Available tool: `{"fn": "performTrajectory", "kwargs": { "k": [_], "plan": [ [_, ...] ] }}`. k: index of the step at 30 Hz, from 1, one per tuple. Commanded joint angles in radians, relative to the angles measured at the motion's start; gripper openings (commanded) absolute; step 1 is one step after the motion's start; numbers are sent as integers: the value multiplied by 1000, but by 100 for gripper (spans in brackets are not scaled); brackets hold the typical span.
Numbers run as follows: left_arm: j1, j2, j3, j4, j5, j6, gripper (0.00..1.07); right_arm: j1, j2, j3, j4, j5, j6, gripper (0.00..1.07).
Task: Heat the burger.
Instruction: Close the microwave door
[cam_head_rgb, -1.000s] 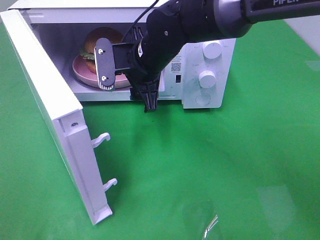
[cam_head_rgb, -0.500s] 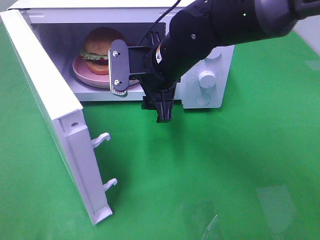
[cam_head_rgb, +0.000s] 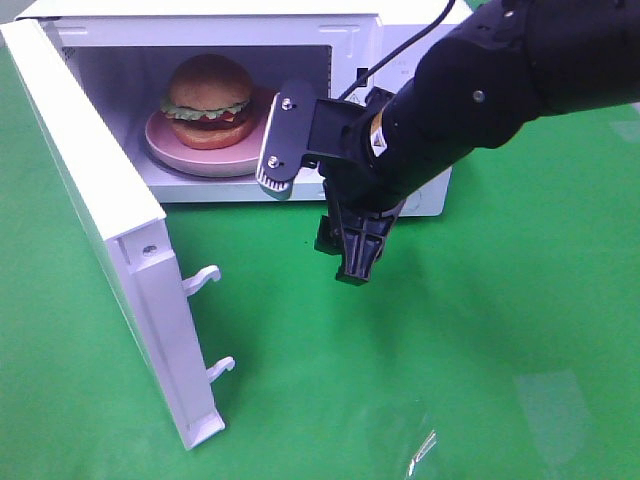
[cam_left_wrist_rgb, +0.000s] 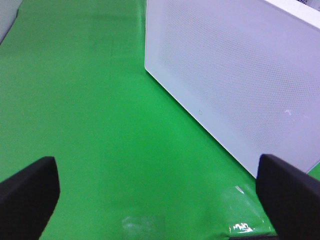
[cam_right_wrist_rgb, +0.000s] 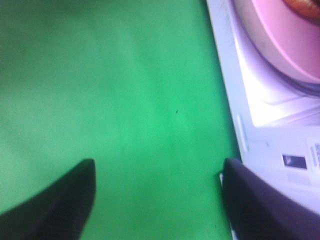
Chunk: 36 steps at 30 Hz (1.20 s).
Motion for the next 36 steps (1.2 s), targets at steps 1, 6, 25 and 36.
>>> {"fn": "performTrajectory", "kwargs": {
  "k": [1, 6, 25, 36],
  "plan": [
    [-2, -15, 0, -5, -17, 3, 100, -1, -39, 39, 3, 22, 77, 69],
    [-2, -15, 0, -5, -17, 3, 100, -1, -117, 115, 4, 80, 226, 69],
    [-2, -15, 0, -5, -17, 3, 100, -197, -303, 153, 134, 422, 554, 69],
    [-2, -15, 0, -5, -17, 3, 100, -362, -436, 153, 136, 588, 625, 69]
  ]
}}
